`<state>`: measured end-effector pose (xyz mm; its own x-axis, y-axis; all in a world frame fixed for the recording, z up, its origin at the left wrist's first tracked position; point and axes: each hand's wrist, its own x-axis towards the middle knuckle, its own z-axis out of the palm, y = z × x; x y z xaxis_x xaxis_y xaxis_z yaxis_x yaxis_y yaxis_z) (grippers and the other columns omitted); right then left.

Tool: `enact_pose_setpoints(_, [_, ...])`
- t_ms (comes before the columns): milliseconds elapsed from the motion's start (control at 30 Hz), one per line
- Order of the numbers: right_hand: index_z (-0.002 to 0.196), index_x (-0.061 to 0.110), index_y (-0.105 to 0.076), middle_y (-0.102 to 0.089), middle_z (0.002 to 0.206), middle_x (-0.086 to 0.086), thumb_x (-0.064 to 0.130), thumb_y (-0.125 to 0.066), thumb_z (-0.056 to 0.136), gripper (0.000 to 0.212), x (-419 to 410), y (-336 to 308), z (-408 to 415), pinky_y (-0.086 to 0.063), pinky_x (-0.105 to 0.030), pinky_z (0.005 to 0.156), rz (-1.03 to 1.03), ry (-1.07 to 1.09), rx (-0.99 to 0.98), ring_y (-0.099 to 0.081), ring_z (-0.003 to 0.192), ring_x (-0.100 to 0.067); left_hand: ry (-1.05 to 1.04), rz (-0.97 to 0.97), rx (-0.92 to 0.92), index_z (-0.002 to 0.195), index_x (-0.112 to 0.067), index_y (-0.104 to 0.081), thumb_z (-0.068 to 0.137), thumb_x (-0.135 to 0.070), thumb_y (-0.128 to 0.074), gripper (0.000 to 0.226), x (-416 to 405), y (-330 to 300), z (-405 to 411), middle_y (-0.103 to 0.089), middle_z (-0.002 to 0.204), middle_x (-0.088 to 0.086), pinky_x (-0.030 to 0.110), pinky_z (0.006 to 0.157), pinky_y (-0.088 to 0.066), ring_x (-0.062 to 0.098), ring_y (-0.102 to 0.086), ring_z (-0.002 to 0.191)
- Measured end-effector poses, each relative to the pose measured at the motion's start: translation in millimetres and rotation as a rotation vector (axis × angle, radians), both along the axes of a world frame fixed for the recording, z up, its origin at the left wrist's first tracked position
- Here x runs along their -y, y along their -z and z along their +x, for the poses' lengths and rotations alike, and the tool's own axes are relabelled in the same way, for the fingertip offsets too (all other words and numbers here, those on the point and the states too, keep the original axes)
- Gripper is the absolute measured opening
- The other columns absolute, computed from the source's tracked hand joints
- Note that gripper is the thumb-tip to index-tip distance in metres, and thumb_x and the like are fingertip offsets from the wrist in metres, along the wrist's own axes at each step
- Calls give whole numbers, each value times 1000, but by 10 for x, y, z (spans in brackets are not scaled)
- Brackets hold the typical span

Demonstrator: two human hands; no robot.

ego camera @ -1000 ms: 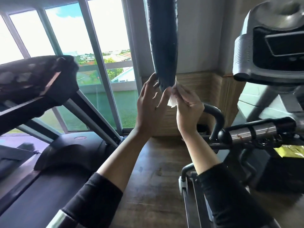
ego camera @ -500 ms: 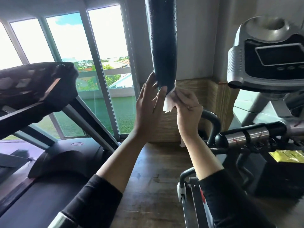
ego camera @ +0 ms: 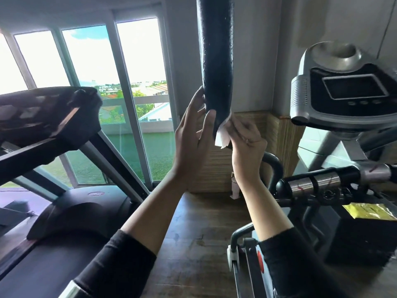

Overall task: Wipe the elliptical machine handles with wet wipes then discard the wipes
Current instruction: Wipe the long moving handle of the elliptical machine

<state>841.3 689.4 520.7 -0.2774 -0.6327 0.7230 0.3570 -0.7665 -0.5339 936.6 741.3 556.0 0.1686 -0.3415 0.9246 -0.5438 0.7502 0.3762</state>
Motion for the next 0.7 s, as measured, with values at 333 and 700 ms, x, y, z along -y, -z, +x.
enact_pose_setpoints(333, [104, -3, -68, -67, 92, -8, -5, -63, 84, 21, -193, -214, -65, -50, -24, 81, 36, 28, -17, -63, 88, -11, 7, -62, 20, 139, 5, -37, 96, 0, -51, 45, -94, -172, 1, -55, 130, 9, 2, 83, -44, -20, -49, 112])
enact_pose_setpoints(700, [101, 5, -70, -67, 85, 4, -1, -67, 82, 20, -287, -237, -67, -49, -29, 82, 102, 26, -13, -63, 86, -12, -22, -75, 49, 142, 1, -37, 96, -5, -52, 48, -166, -291, 4, -47, 139, 5, -1, 75, -44, -27, -45, 109])
